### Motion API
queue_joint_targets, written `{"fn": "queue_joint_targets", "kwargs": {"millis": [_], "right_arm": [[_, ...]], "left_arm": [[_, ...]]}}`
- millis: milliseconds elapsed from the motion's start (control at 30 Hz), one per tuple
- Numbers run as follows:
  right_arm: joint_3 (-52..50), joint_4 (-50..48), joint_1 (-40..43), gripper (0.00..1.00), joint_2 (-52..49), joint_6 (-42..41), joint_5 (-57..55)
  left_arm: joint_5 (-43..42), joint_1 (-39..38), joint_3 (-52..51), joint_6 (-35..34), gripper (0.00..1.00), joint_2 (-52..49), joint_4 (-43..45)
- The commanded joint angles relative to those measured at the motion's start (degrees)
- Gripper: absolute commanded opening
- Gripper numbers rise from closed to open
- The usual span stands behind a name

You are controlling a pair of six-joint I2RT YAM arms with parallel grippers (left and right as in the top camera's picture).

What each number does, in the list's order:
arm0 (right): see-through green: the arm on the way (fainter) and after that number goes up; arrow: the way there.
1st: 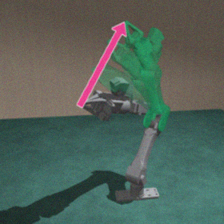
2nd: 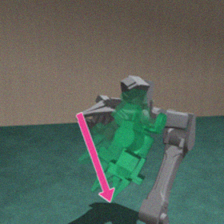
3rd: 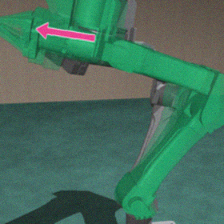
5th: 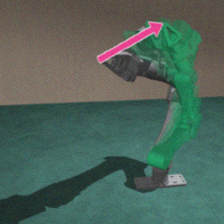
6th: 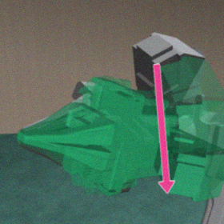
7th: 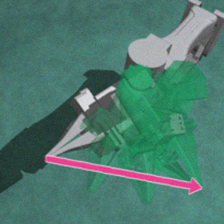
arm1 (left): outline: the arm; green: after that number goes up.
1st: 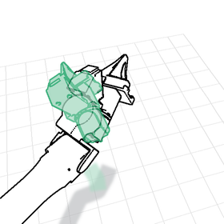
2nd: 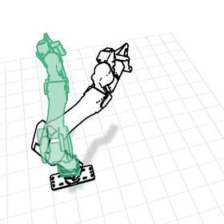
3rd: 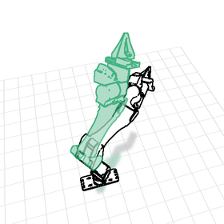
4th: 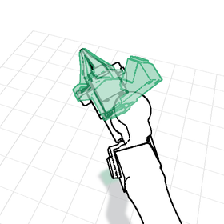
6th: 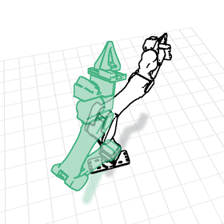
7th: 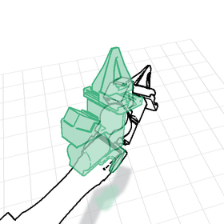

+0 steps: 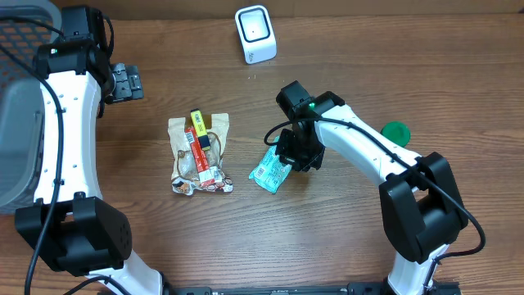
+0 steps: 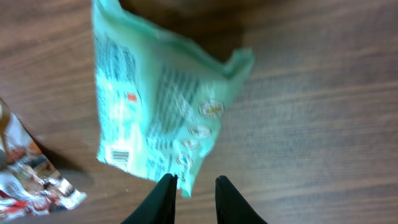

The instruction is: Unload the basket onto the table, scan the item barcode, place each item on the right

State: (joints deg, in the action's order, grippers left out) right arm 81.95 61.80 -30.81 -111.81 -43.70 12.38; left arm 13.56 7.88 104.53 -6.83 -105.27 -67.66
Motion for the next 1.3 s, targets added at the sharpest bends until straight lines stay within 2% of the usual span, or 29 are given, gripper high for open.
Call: {"fn": "queue_joint_targets", "kwargs": {"millis": [0, 300, 467, 567, 700, 800, 900, 1000, 1267], "right_arm": [[-0.6, 0.2, -2.5, 0.22, 0.4, 0.5, 1.6], [-5.7, -6.3, -8.8, 0.22, 0.4, -2.8, -2.5], [-7.3, -10.4, -9.3, 0.22, 0.4, -2.7, -2.4], [-4.9, -9.3, -8.0, 0.23, 0.5, -0.4, -2.2], [2.2, -1.5, -3.6, 0.29, 0.8, 4.4, -2.3], [5.9, 2.6, 0.6, 0.30, 0.8, 7.4, -2.3], [5.8, 3.2, 4.0, 0.30, 0.8, 8.2, -2.3], [5.4, 3.2, 6.8, 0.36, 0.8, 9.0, -2.3], [5.4, 2.8, 9.7, 0.36, 0.8, 12.5, -2.3]], "left_arm": [[0.3, -0.2, 0.9, 1.1, 1.00, 0.2, 0.2], [0.3, -0.2, 0.9, 1.1, 1.00, 0.2, 0.2], [0.3, -0.2, 0.9, 1.1, 1.00, 0.2, 0.2], [0.3, -0.2, 0.9, 1.1, 0.99, 0.2, 0.2], [0.3, -0.2, 0.9, 1.1, 1.00, 0.2, 0.2], [0.3, -0.2, 0.9, 1.1, 0.99, 0.2, 0.2], [0.3, -0.3, 0.9, 1.1, 1.00, 0.2, 0.2], [0.3, -0.3, 0.9, 1.1, 1.00, 0.2, 0.2], [0.3, -0.3, 0.9, 1.1, 1.00, 0.2, 0.2]]}}
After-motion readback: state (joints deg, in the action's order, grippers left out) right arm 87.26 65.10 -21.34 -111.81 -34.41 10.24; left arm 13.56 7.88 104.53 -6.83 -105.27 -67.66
